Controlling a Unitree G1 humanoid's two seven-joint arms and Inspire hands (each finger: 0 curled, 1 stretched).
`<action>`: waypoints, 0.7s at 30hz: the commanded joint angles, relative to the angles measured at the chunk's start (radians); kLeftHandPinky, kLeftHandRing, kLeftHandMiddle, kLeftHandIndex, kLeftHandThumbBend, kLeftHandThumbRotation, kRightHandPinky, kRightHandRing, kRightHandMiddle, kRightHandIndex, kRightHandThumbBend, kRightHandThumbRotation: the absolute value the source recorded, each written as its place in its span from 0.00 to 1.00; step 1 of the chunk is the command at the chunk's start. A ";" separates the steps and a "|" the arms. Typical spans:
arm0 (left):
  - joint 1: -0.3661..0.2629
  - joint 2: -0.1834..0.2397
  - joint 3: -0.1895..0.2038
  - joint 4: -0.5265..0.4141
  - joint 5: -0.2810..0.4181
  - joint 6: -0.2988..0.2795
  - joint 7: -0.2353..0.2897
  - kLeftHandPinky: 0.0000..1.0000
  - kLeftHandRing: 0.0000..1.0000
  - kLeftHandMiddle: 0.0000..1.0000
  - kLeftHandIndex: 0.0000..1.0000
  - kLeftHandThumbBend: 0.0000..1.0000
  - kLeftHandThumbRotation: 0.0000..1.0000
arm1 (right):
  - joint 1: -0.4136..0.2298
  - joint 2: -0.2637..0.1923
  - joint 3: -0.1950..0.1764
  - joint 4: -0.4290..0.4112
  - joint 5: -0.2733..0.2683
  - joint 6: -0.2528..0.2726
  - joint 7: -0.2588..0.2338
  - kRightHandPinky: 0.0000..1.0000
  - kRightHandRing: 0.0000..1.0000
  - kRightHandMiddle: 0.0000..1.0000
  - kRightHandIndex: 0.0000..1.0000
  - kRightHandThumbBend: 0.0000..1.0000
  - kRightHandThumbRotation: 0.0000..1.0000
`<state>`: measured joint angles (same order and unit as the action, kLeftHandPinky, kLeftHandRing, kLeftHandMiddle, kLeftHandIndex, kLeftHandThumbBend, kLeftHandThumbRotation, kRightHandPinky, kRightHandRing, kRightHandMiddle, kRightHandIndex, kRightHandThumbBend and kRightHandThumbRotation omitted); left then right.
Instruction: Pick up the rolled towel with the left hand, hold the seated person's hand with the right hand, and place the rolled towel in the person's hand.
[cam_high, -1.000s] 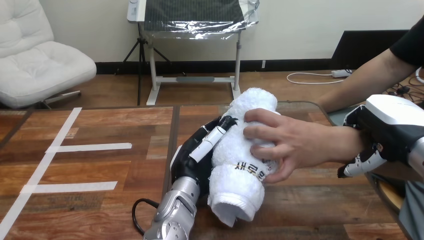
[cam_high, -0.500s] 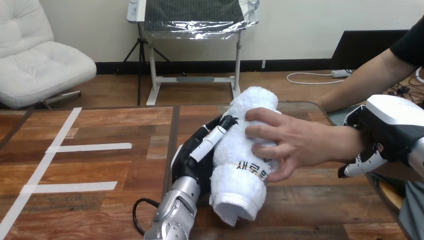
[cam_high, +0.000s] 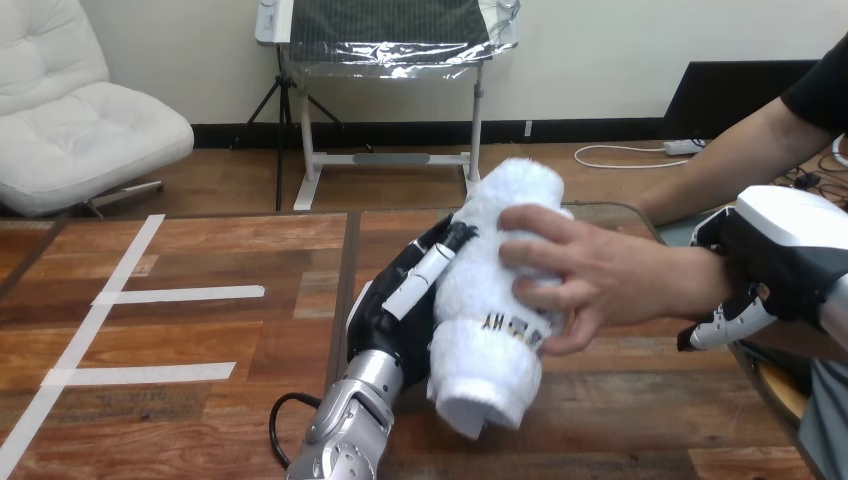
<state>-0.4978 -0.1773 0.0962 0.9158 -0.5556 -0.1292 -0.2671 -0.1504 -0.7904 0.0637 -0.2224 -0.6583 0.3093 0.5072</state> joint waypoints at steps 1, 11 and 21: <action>-0.134 -0.208 -0.016 -0.022 -0.017 -0.011 -0.124 0.64 0.73 0.78 0.86 0.68 0.34 | -0.023 0.023 -0.021 -0.031 0.010 -0.016 -0.040 0.42 0.49 0.56 0.58 0.81 0.00; -0.144 -0.196 -0.005 -0.022 -0.039 0.010 -0.135 0.84 0.87 0.90 0.96 0.74 0.35 | -0.024 0.010 -0.002 -0.038 -0.034 -0.009 -0.040 0.54 0.63 0.68 0.70 0.83 0.00; -0.147 -0.188 -0.005 -0.031 -0.040 0.007 -0.125 0.88 0.92 0.94 0.98 0.75 0.37 | -0.026 0.007 0.002 -0.034 -0.047 -0.026 -0.052 0.61 0.71 0.75 0.75 0.85 0.00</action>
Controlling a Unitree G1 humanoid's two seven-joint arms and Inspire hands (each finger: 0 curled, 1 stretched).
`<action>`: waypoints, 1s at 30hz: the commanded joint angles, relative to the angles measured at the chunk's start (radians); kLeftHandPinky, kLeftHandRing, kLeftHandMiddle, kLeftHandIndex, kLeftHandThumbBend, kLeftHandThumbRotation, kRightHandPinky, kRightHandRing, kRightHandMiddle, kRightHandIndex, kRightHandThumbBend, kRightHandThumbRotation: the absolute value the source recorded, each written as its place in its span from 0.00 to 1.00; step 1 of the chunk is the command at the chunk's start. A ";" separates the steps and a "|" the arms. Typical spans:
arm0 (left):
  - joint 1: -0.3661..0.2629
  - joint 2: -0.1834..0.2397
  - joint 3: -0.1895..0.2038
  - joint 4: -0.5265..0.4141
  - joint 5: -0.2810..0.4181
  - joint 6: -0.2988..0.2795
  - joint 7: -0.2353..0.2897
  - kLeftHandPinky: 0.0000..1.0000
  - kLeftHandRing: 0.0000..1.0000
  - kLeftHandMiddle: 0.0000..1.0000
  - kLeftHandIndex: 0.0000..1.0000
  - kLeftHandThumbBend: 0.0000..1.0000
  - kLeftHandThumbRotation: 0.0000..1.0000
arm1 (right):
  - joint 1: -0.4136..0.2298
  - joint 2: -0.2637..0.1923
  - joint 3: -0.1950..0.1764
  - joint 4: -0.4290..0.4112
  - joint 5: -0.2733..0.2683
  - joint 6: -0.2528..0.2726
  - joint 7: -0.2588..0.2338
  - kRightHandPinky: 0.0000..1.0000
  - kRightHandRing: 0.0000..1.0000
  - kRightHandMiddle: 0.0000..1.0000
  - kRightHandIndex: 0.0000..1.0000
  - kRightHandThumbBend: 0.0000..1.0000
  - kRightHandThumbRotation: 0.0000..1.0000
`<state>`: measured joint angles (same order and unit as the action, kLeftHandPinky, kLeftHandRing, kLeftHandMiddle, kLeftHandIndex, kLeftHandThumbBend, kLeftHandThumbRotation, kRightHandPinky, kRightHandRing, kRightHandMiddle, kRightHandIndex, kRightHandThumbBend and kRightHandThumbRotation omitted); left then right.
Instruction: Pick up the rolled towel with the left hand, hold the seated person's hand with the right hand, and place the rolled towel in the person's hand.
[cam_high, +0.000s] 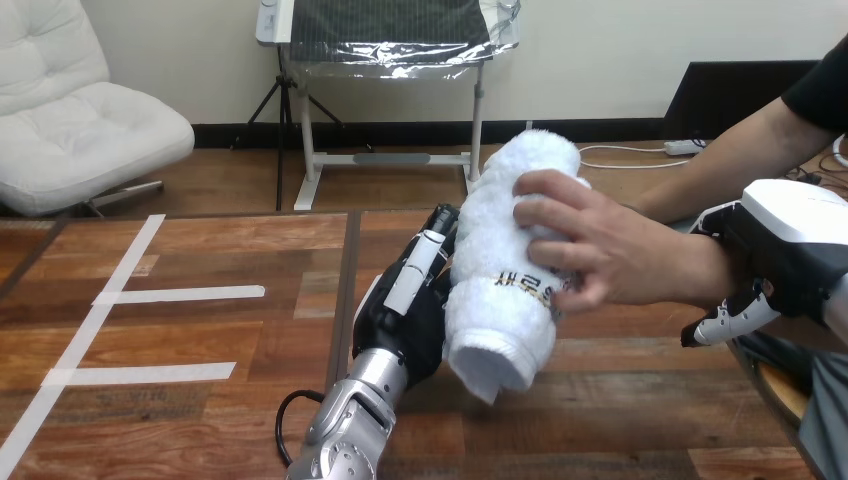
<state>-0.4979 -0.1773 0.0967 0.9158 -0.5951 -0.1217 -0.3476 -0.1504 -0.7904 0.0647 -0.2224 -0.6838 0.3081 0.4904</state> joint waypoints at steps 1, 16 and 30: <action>-0.147 -0.187 -0.008 -0.033 0.001 -0.002 -0.044 0.87 0.92 0.94 0.98 0.75 0.37 | -0.026 0.007 0.001 -0.036 -0.021 -0.025 -0.035 0.62 0.72 0.76 0.75 0.85 0.00; -0.152 -0.176 -0.020 -0.040 0.010 -0.011 -0.036 0.88 0.93 0.95 0.99 0.77 0.39 | -0.028 0.009 0.002 -0.052 -0.026 -0.021 -0.028 0.75 0.85 0.85 0.79 0.86 0.00; -0.150 -0.171 -0.018 -0.044 -0.002 -0.028 -0.036 0.93 0.96 0.97 1.00 0.77 0.41 | -0.019 0.015 -0.007 -0.074 -0.029 -0.021 -0.040 0.80 0.91 0.90 0.81 0.84 0.00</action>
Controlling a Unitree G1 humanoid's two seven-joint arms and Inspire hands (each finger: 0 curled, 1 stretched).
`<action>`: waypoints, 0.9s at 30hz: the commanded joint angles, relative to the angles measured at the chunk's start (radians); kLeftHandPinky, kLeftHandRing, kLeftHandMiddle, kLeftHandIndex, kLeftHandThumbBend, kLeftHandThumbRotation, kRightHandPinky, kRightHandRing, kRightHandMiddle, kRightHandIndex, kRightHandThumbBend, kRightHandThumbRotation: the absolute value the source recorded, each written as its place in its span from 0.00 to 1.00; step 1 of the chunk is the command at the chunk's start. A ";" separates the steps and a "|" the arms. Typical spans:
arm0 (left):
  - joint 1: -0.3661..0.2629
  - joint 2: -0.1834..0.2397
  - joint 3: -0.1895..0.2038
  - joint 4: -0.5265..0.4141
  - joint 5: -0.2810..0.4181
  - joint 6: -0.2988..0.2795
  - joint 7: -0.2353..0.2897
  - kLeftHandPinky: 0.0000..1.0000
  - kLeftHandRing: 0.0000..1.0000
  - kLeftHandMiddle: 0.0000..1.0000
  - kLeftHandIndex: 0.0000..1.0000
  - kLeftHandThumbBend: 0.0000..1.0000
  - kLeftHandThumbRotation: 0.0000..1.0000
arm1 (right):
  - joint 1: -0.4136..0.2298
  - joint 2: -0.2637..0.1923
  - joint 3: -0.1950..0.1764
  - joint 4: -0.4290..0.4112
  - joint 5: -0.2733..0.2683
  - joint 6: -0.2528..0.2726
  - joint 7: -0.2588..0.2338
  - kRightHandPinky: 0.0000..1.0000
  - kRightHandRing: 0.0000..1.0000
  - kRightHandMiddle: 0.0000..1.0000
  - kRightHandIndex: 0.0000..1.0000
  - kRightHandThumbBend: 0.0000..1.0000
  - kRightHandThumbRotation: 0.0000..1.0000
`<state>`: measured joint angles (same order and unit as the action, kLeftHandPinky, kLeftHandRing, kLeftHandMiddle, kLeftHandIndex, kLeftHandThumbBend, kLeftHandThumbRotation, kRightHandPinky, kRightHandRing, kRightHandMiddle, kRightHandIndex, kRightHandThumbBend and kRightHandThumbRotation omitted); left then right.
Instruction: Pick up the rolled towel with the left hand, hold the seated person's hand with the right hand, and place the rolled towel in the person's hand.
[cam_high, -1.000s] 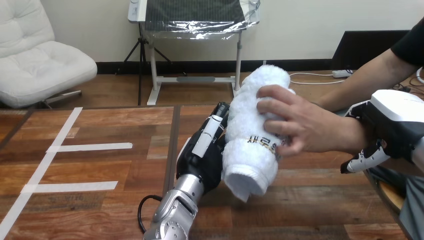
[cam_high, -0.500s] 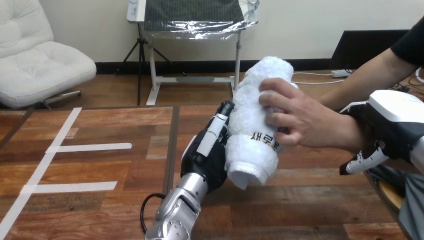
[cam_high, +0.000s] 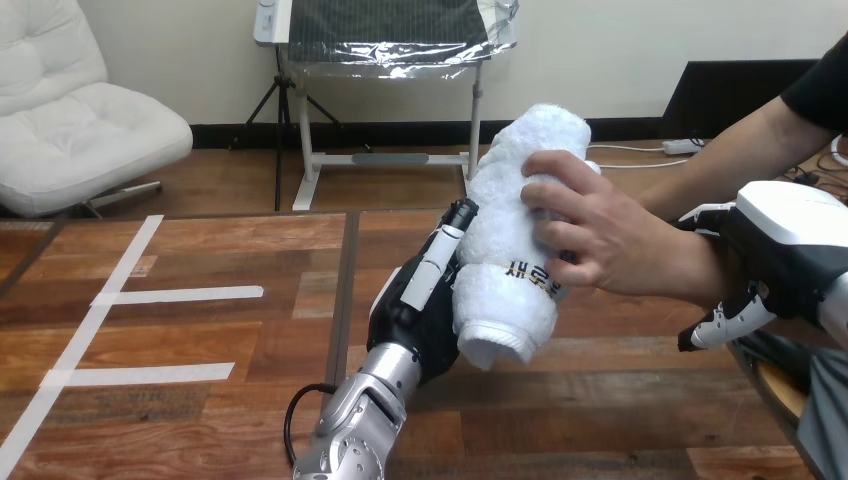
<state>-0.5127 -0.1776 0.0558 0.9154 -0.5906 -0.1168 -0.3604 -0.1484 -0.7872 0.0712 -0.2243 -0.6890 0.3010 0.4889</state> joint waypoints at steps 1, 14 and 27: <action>-0.135 -0.170 0.023 -0.045 -0.007 -0.034 -0.022 0.93 0.96 0.97 1.00 0.77 0.41 | -0.018 0.016 -0.017 -0.076 -0.022 -0.016 -0.046 0.80 0.92 0.90 0.82 0.84 0.00; -0.130 -0.156 0.036 -0.071 -0.036 -0.026 -0.027 0.96 0.97 0.97 1.00 0.78 0.39 | 0.011 0.061 -0.049 -0.123 0.000 -0.009 -0.122 0.80 0.92 0.91 0.82 0.79 0.00; -0.111 -0.129 0.019 -0.106 -0.016 -0.039 -0.028 0.98 0.98 0.98 1.00 0.78 0.44 | 0.032 0.131 -0.057 -0.193 -0.008 0.019 -0.181 0.80 0.92 0.91 0.82 0.72 0.00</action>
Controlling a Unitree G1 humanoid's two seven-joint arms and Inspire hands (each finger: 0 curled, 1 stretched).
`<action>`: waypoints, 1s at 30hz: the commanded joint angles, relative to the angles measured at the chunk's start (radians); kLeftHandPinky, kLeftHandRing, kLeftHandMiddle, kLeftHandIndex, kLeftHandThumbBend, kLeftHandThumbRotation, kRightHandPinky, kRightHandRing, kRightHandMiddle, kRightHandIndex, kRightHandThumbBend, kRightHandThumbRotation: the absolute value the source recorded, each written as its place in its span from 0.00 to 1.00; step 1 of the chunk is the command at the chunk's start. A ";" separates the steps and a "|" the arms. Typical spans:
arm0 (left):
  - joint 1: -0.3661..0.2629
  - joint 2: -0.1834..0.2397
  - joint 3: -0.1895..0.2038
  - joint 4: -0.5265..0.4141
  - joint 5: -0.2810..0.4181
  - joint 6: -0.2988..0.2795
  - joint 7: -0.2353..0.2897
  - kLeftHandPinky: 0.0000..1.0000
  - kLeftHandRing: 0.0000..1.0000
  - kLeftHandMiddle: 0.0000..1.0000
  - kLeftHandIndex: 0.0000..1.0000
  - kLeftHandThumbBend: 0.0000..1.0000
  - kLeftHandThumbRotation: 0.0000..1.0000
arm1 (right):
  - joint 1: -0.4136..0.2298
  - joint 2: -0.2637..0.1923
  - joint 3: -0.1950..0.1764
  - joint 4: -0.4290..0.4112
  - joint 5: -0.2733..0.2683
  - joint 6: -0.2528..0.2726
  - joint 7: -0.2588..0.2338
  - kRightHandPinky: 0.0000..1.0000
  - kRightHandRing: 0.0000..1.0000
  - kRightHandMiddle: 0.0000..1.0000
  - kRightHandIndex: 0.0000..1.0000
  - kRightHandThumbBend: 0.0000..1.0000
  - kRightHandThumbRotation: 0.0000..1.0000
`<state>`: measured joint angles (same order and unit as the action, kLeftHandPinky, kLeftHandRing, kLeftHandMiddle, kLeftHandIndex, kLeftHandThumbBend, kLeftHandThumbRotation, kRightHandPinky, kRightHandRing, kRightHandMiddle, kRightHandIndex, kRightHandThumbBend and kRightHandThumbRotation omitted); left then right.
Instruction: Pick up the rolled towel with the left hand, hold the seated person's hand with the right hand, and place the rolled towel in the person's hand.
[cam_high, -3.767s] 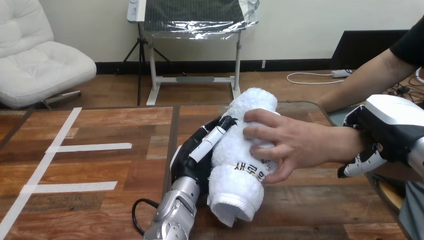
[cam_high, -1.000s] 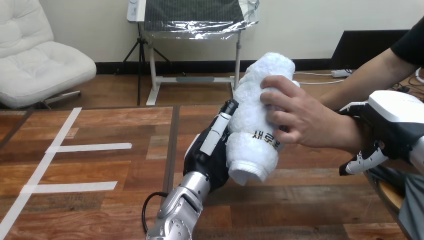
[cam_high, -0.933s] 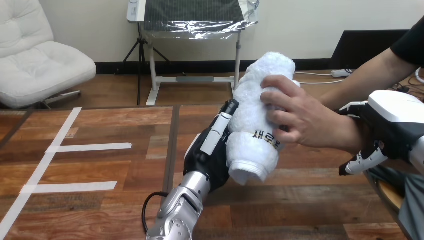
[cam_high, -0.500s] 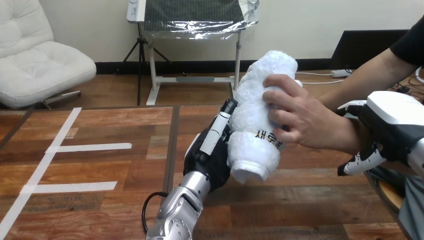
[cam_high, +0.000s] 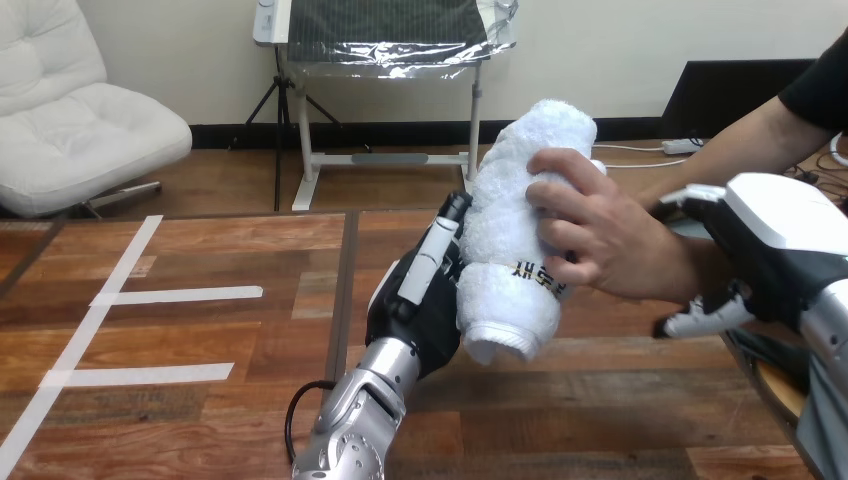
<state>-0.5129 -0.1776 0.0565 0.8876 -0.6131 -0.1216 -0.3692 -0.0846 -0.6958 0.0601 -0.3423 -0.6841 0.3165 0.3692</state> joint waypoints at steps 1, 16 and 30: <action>-0.108 -0.126 0.019 -0.083 0.007 -0.035 -0.018 0.98 0.98 0.98 1.00 0.79 0.44 | -0.029 0.049 -0.046 -0.083 -0.016 0.006 -0.070 0.80 0.92 0.91 0.82 0.72 0.00; -0.059 -0.105 0.015 -0.130 0.022 -0.100 -0.051 0.98 0.97 0.98 1.00 0.75 0.45 | 0.018 0.182 -0.038 -0.123 -0.019 -0.043 -0.271 0.77 0.90 0.90 0.80 0.59 0.00; 0.020 -0.088 0.010 -0.231 0.064 -0.163 -0.022 0.91 0.92 0.92 0.98 0.71 0.53 | 0.058 0.303 -0.013 -0.130 -0.026 -0.125 -0.454 0.73 0.89 0.89 0.79 0.49 0.00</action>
<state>-0.4986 -0.1771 0.0568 0.7600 -0.5590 -0.2435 -0.3935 -0.0141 -0.4378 0.0540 -0.4334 -0.6973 0.2206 -0.0260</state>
